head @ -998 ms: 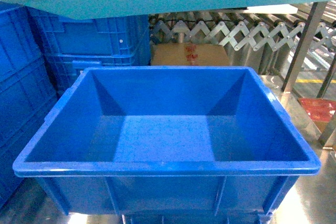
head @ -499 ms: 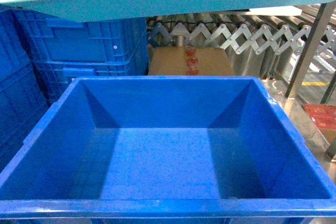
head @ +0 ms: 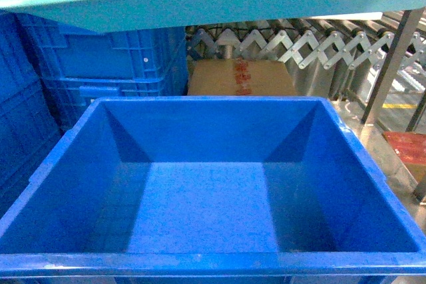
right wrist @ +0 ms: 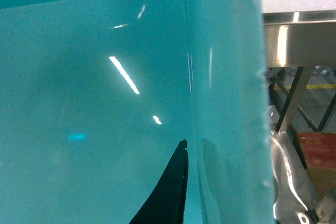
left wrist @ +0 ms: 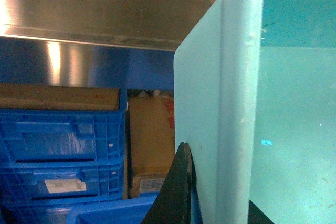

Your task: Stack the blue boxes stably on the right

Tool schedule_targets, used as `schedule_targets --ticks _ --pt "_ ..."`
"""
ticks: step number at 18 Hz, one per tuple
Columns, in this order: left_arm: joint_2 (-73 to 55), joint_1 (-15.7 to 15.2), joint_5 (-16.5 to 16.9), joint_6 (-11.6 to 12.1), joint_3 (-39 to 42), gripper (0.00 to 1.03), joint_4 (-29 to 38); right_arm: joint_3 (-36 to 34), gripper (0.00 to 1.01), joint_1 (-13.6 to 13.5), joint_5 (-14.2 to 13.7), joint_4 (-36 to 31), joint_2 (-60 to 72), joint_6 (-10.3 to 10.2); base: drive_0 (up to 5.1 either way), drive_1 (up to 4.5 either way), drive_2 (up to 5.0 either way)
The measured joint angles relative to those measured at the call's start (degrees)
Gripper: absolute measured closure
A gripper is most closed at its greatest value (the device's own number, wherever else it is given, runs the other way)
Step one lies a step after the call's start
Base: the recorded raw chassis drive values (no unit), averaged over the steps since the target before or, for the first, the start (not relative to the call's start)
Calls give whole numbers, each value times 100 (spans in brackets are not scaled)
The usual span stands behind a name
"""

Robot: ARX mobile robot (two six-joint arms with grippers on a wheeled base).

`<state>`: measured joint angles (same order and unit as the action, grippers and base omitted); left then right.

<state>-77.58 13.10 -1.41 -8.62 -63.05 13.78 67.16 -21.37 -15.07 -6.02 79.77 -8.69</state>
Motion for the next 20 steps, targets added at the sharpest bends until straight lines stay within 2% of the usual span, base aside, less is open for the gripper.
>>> schedule_targets --ticks 3,5,8,10,13,20 --pt "-13 -116 188 -15 -2 101 -337 249 93 52 256 586 103 -199 0 0 0" --pt "-140 -188 428 17 -127 101 -796 507 93 192 638 1211 345 -398 0 0 0" --pt "-501 -319 841 146 -236 101 -1550 632 93 380 1147 1895 730 -568 0 0 0" --pt "-761 -356 946 289 -188 101 -1550 627 93 455 1362 2055 994 -745 0 0 0" --pt "-892 -356 1003 522 42 101 -1322 577 93 483 1486 2111 1106 -835 0 0 0" --pt "-1547 -376 1132 870 129 101 -1965 -184 93 472 1661 1801 1460 -835 0 0 0"
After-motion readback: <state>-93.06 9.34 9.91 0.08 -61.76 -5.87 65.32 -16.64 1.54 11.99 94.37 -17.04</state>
